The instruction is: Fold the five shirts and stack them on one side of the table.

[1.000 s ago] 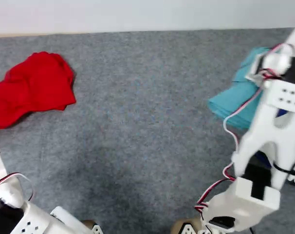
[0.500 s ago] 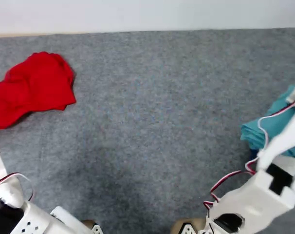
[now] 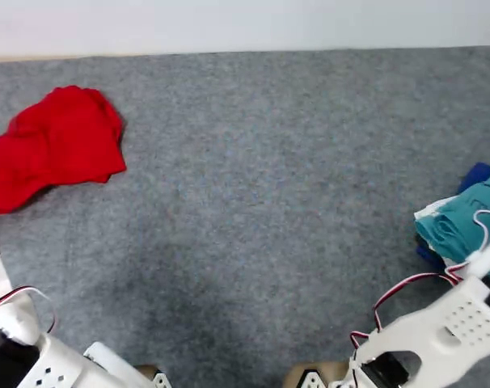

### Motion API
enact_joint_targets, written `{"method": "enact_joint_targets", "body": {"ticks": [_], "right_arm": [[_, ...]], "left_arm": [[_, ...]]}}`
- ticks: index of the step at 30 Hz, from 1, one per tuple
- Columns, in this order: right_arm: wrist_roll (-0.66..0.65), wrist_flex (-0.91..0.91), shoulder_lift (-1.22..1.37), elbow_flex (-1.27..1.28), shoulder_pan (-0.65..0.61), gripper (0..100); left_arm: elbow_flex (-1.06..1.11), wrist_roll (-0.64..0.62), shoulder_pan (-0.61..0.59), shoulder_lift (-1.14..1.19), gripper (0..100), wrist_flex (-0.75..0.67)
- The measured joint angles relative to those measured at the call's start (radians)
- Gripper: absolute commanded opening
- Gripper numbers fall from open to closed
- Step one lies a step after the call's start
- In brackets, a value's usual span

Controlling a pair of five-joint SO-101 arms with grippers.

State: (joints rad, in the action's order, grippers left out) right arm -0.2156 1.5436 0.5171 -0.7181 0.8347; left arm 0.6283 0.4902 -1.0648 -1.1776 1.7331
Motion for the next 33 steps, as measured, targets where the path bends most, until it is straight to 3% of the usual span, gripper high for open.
{"method": "enact_joint_targets", "body": {"ticks": [6, 9, 14, 19, 21, 33], "right_arm": [[-0.061, 0.049, 0.015, -0.02, 0.002, 29.2], [-0.015, 0.132, -0.029, -0.075, 0.003, 32.3], [0.003, 0.21, -0.138, -0.123, -0.055, 22.4], [0.005, 0.21, -0.166, -0.068, -0.129, 0.0], [0.005, 0.21, -0.166, 0.006, -0.164, 3.2], [-0.049, 0.132, -0.147, 0.442, -0.318, 1.0]], "left_arm": [[0.0, 0.0, 0.0, 0.0, 1, 0.0], [0.0, 0.0, 0.0, 0.0, 1, 0.0], [0.0, 0.0, 0.0, 0.0, 1, 0.0], [0.0, 0.0, 0.0, 0.0, 1, 0.0], [0.0, 0.0, 0.0, 0.0, 1, 0.0], [0.0, 0.0, 0.0, -0.002, 1, 0.0]]}}
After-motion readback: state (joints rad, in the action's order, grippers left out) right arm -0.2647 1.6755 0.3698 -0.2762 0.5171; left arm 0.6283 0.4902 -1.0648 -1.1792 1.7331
